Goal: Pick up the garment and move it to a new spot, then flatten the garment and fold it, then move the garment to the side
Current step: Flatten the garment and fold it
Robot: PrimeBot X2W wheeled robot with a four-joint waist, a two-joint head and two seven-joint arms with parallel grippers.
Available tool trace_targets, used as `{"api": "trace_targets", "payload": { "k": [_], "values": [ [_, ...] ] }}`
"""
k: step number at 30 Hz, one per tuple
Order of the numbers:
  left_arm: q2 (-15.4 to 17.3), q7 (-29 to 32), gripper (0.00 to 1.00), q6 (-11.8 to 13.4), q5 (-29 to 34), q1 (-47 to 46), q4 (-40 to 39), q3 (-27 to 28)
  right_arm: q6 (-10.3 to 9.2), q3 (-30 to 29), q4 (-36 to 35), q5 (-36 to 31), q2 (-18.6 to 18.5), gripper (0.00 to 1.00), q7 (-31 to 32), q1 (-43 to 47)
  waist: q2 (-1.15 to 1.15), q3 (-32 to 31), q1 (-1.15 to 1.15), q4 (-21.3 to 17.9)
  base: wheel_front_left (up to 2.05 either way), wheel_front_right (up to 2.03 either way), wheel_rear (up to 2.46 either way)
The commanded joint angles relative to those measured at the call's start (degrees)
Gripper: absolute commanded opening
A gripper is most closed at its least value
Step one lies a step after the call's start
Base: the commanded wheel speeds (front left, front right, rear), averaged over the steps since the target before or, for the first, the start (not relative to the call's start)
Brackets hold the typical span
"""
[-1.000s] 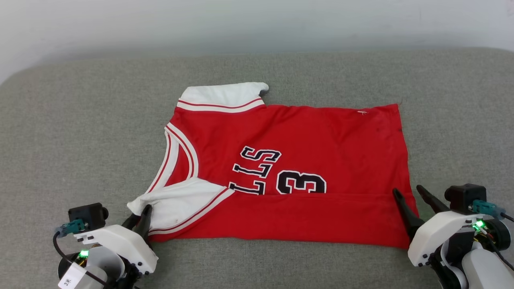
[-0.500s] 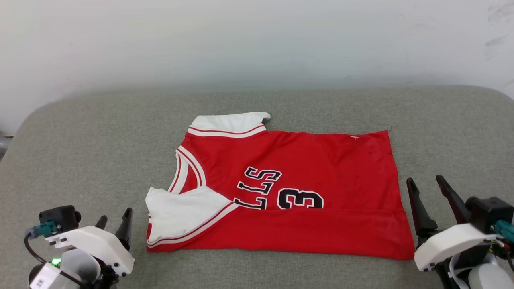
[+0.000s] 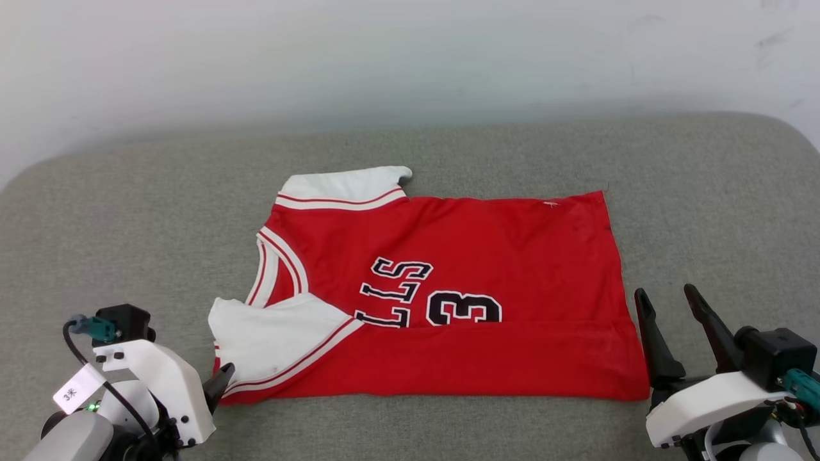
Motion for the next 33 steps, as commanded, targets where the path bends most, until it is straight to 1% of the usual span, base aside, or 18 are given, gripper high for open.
{"api": "trace_targets", "payload": {
  "k": [1, 7, 10, 12, 13, 15, 16, 19, 21, 23, 25, 28, 30, 33],
  "values": [
    [0.4, 1.3, 1.0, 0.1, 0.0, -1.1, 0.3, -0.6, -0.06, 0.0, -0.5, -0.3, 0.6, 1.0, 0.0, 0.0, 0.0, 1.5, 0.01, -0.9, 0.0, 0.0, 0.0],
    [0.9, 7.2, 1.0, -0.4, 0.7, -3.5, 3.6, -3.8, -0.06, 0.1, -0.6, -0.2, 1.1, 1.0, 0.2, -1.4, 0.0, 4.6, 0.01, -2.1, 0.0, 0.0, 0.0],
    [0.5, 9.9, 1.0, -1.1, 1.0, -4.3, 5.6, -5.7, -0.06, -0.1, -0.1, 0.0, 1.3, 1.0, 0.3, -1.7, 0.0, 5.3, 0.01, -2.6, 0.0, 0.0, 0.0],
    [0.0, 10.1, 1.0, -1.9, 1.1, -4.5, 6.3, -6.4, -0.06, -0.4, 0.3, 0.0, 1.4, 1.0, 0.3, -2.0, 0.0, 5.5, 0.01, -2.8, 0.0, 0.0, 0.0],
    [-0.2, 10.2, 0.77, -2.4, 1.4, -4.8, 6.5, -6.8, -0.06, -0.6, 0.5, 0.1, 1.5, 1.0, 0.5, -2.0, 0.0, 5.6, 0.01, -2.8, 0.0, 0.0, 0.0],
    [-0.5, 9.6, 0.02, -3.1, 1.8, -5.3, 6.7, -7.0, -0.06, -1.0, 0.7, 0.2, 1.6, 1.0, 0.4, -2.1, 0.0, 5.7, 0.01, -2.9, 0.0, 0.0, 0.0],
    [-0.6, 9.6, 0.0, -3.4, 2.0, -5.3, 6.7, -7.2, -0.06, -1.3, 0.9, 0.4, 1.6, 1.0, 0.5, -2.2, 0.0, 5.7, 0.01, -2.9, 0.0, 0.0, 0.0],
    [-0.7, 8.9, 0.0, -3.8, 2.0, -5.6, 6.3, -7.0, -0.06, -2.1, 1.4, 0.7, 1.5, 1.0, 1.2, -2.1, 0.0, 5.5, 0.01, -2.8, 0.0, 0.0, 0.0],
    [-0.2, 8.1, 0.0, -3.8, 2.5, -5.8, 5.6, -6.7, -0.06, -2.8, 2.0, 2.0, 0.9, 1.0, 2.6, -2.1, 0.0, 5.2, 0.01, -2.6, 0.0, 0.0, 0.0],
    [0.0, 7.1, 0.0, -3.6, 2.9, -5.7, 4.5, -6.3, -0.06, -3.2, 2.7, 3.5, -0.3, 1.0, 5.3, -2.0, 0.0, 4.7, 0.01, -2.4, 0.0, 0.0, 0.0],
    [0.5, 6.2, 0.0, -3.2, 3.4, -5.4, 3.2, -5.9, -0.06, -3.1, 3.4, 5.2, -1.6, 1.0, 9.5, -2.0, 0.0, 4.5, 0.01, -2.2, 0.0, 0.0, 0.0],
    [1.3, 5.0, 0.0, -2.6, 4.0, -4.8, 1.0, -5.5, -0.06, -2.9, 4.0, 7.5, -3.9, 1.0, 18.2, -1.5, 0.0, 4.3, 0.01, -1.9, 0.0, 0.0, 0.0],
    [1.6, 4.5, 0.0, -2.2, 4.3, -4.9, -1.0, -5.3, -0.06, -2.5, 3.5, 8.9, -5.4, 1.0, 24.3, -1.3, 0.0, 4.7, 0.01, -1.6, 0.0, 0.0, 0.0],
    [2.2, 4.1, 0.0, -1.3, 4.9, -4.9, -3.7, -5.2, -0.06, -1.6, 2.4, 10.8, -6.8, 1.0, 32.2, -1.6, 0.0, 5.5, 0.01, -1.1, 0.0, 0.0, 0.0]
  ]
}}
